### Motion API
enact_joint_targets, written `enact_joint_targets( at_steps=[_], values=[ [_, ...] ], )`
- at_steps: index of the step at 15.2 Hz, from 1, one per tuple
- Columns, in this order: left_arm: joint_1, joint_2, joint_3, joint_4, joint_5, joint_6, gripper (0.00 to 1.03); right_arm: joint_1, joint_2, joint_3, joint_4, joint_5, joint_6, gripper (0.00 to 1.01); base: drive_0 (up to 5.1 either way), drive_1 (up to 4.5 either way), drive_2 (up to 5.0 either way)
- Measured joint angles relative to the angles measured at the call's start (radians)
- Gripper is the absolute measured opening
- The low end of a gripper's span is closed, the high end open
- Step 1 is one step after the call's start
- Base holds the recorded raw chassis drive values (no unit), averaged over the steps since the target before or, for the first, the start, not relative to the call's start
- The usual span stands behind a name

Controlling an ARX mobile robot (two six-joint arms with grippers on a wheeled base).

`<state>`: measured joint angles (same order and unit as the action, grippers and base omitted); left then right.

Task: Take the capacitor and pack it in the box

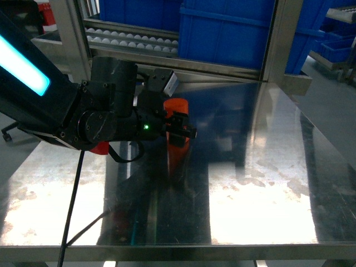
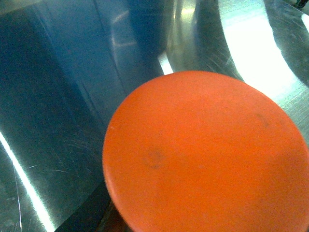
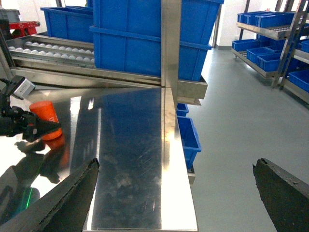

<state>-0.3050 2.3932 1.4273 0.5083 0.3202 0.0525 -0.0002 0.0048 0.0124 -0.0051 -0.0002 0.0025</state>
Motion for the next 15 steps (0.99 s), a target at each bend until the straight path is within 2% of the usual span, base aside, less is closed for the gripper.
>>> enact_joint_targets(
  at_steps=[2,4,5,6,7,9,11,12,14,15],
  values=[
    [0.004,-0.012,-0.031,0.058,-0.030,0.001,0.46,0.000,0.000,0.000,0.000,0.000,0.000,0.98,0.0,0.00,0.0],
    [0.025,-0.111,-0.148,0.149,-0.087,-0.028,0.46,0.000,0.000,0.000,0.000,0.000,0.000,0.98,0.0,0.00,0.0],
    [0.047,-0.200,-0.220,0.198,-0.108,-0.053,0.46,0.000,0.000,0.000,0.000,0.000,0.000,0.98,0.0,0.00,0.0],
    [0.076,-0.303,-0.299,0.281,-0.149,-0.056,0.46,0.000,0.000,0.000,0.000,0.000,0.000,0.98,0.0,0.00,0.0],
    [0.108,-0.434,-0.399,0.390,-0.218,-0.047,0.46,0.000,0.000,0.000,0.000,0.000,0.000,0.98,0.0,0.00,0.0],
    [0.179,-0.642,-0.604,0.507,-0.286,-0.066,0.45,0.000,0.000,0.000,0.000,0.000,0.000,0.98,0.0,0.00,0.0],
    [0.232,-0.811,-0.834,0.514,-0.315,-0.106,0.45,0.000,0.000,0.000,0.000,0.000,0.000,0.98,0.0,0.00,0.0],
    [0.259,-0.885,-0.940,0.589,-0.357,-0.095,0.45,0.000,0.000,0.000,0.000,0.000,0.000,0.98,0.0,0.00,0.0],
    [0.338,-1.036,-1.108,0.568,-0.386,-0.106,0.45,0.000,0.000,0.000,0.000,0.000,0.000,0.98,0.0,0.00,0.0],
    [0.341,-1.040,-1.140,0.555,-0.391,-0.109,0.45,0.000,0.000,0.000,0.000,0.000,0.000,0.98,0.0,0.00,0.0]
  ],
)
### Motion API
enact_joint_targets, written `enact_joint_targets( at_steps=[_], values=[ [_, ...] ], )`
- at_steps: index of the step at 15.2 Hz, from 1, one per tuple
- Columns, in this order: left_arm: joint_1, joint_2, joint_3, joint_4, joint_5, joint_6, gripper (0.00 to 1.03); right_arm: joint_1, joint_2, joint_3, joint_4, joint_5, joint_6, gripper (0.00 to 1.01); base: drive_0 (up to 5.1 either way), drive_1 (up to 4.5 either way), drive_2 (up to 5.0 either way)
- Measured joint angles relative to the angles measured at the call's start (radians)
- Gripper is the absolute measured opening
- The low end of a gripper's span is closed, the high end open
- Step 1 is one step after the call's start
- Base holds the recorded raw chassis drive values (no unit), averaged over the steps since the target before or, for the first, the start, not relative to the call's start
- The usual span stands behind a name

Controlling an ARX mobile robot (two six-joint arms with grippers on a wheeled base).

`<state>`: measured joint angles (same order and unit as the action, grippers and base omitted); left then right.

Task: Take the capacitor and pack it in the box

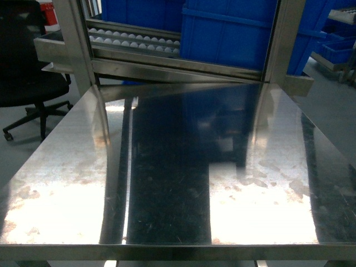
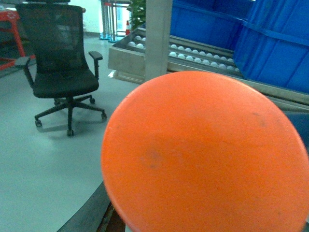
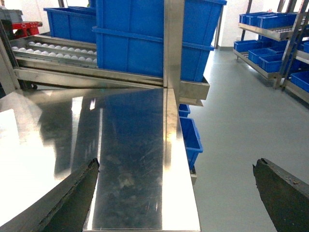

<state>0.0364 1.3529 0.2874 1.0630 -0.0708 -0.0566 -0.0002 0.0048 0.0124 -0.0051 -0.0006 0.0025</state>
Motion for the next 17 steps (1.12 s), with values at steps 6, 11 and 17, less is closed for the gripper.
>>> enact_joint_targets(
  at_steps=[6,11,17],
  values=[
    [-0.040,-0.103,-0.062,-0.054,0.072,0.037,0.45,0.000,0.000,0.000,0.000,0.000,0.000,0.98,0.0,0.00,0.0],
    [-0.039,-0.296,-0.218,-0.111,0.071,0.039,0.45,0.000,0.000,0.000,0.000,0.000,0.000,0.98,0.0,0.00,0.0],
    [-0.039,-0.640,-0.272,-0.376,0.071,0.039,0.45,0.000,0.000,0.000,0.000,0.000,0.000,0.98,0.0,0.00,0.0]
  ],
)
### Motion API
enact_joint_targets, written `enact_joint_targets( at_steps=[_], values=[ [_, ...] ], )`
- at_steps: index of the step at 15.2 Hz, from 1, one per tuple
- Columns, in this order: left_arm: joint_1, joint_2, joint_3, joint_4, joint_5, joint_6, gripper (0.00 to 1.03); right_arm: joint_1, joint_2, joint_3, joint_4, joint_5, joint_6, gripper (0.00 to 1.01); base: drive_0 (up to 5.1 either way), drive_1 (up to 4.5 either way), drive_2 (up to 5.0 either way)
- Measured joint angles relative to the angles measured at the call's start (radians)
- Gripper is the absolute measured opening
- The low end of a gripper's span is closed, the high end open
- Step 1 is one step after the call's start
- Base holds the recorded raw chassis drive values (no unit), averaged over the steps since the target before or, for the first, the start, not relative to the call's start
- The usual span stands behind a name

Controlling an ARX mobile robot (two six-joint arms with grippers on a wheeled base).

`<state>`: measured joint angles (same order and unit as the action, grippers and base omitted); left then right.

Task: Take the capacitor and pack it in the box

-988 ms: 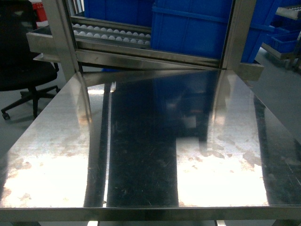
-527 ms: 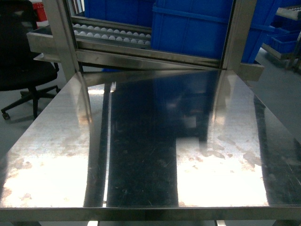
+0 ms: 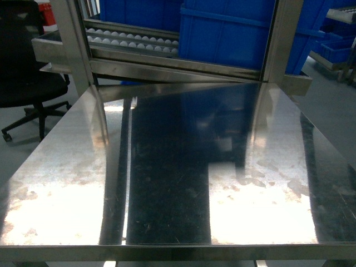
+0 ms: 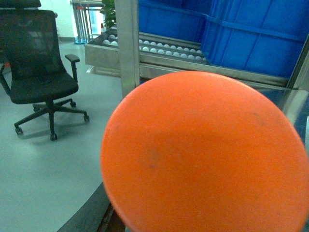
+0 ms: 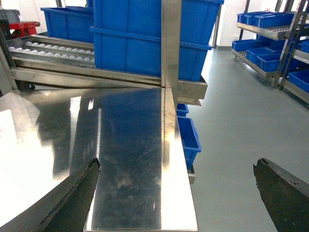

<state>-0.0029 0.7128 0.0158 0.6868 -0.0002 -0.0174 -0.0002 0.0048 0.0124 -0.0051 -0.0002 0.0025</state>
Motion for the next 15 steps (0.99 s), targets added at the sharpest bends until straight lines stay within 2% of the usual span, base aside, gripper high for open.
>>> enact_joint_targets(
  at_steps=[3,7,8,15],
  values=[
    [0.000,-0.062,-0.002,-0.061,0.000,0.000,0.45,0.000,0.000,0.000,0.000,0.000,0.000,0.98,0.0,0.00,0.0],
    [0.000,-0.237,-0.002,-0.221,0.000,0.000,0.45,0.000,0.000,0.000,0.000,0.000,0.000,0.98,0.0,0.00,0.0],
    [0.000,-0.322,-0.002,-0.298,0.000,0.000,0.45,0.000,0.000,0.000,0.000,0.000,0.000,0.98,0.0,0.00,0.0],
    [0.000,-0.494,-0.002,-0.467,0.000,0.000,0.45,0.000,0.000,0.000,0.000,0.000,0.000,0.98,0.0,0.00,0.0]
  ],
)
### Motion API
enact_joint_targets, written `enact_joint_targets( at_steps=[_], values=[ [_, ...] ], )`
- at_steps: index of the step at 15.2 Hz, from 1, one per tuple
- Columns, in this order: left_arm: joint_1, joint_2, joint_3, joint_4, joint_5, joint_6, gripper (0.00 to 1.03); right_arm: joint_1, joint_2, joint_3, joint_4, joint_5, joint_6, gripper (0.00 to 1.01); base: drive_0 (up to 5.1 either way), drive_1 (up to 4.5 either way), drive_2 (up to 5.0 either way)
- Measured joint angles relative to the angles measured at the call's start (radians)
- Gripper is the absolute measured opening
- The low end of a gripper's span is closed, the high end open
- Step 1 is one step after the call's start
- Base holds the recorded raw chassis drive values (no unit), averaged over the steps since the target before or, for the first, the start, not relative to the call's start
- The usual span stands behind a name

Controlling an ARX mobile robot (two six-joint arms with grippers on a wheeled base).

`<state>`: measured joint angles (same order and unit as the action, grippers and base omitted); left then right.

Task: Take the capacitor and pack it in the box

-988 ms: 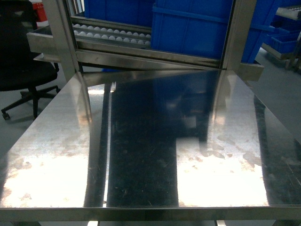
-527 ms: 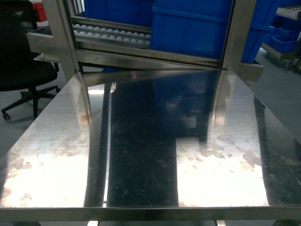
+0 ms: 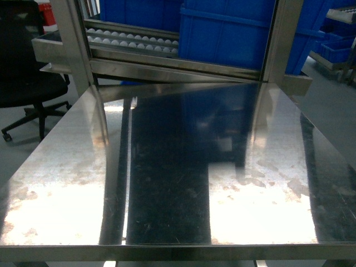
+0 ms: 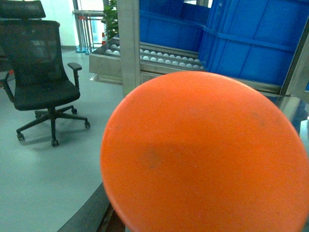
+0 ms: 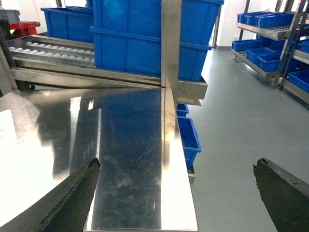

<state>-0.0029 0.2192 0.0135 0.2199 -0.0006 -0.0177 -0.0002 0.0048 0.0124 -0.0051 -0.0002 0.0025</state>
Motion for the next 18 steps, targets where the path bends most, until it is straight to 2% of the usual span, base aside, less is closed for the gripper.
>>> enact_joint_targets(
  at_steps=[3,5,6,7,18],
  values=[
    [0.000,-0.047,0.000,-0.048,0.000,0.000,0.45,0.000,0.000,0.000,0.000,0.000,0.000,0.98,0.0,0.00,0.0],
    [0.000,-0.203,0.000,-0.236,0.000,0.000,0.45,0.000,0.000,0.000,0.000,0.000,0.000,0.98,0.0,0.00,0.0],
    [0.000,-0.208,0.005,-0.206,-0.002,0.000,0.45,0.000,0.000,0.000,0.000,0.000,0.000,0.98,0.0,0.00,0.0],
    [0.000,-0.208,0.000,-0.235,-0.002,0.000,0.45,0.000,0.000,0.000,0.001,0.000,0.000,0.98,0.0,0.00,0.0],
    [0.000,-0.209,0.000,-0.226,0.000,0.000,0.45,0.000,0.000,0.000,0.000,0.000,0.000,0.98,0.0,0.00,0.0]
  ],
)
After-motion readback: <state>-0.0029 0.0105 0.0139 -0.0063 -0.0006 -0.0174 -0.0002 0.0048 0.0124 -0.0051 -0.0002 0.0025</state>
